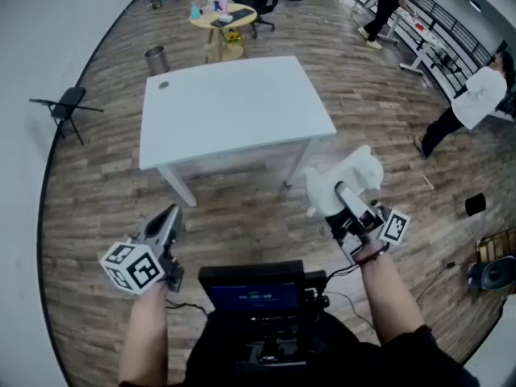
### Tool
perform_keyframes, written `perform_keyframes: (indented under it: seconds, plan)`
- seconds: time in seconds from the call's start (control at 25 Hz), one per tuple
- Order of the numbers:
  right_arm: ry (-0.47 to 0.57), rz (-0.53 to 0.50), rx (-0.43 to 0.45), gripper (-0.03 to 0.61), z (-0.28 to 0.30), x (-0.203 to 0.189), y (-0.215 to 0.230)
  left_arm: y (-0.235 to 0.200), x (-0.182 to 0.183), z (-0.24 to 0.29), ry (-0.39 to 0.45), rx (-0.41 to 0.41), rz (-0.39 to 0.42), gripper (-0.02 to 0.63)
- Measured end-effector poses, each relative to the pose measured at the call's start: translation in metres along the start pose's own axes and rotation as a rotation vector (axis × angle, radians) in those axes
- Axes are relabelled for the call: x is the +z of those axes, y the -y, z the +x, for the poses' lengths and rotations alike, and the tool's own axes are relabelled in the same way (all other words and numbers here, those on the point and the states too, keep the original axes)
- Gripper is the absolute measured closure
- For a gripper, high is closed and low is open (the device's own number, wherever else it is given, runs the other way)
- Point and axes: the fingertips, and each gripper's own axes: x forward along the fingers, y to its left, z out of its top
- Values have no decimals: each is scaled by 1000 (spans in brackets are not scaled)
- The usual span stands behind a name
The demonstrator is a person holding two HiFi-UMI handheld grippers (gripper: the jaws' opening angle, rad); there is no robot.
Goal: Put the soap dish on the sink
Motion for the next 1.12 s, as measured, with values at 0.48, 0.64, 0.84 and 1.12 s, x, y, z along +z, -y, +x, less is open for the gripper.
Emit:
perform_keyframes:
  seconds: [0.48,0.64,0.84,1.12]
  plan:
    - [-39,-9,11,413,4,-11,-15,4,1,-7,-5,-9,2,604]
    - [-21,24,27,414,5,-18,-19,5,-6,-8,-20,-30,0,604]
    - [-16,23,-21,414,3,-25,-19,6,-7,0,-45,-59,23,604]
    - [-12,-9,-81,416,-1,-44,-26,2,-29,3,-92,-107,71,604]
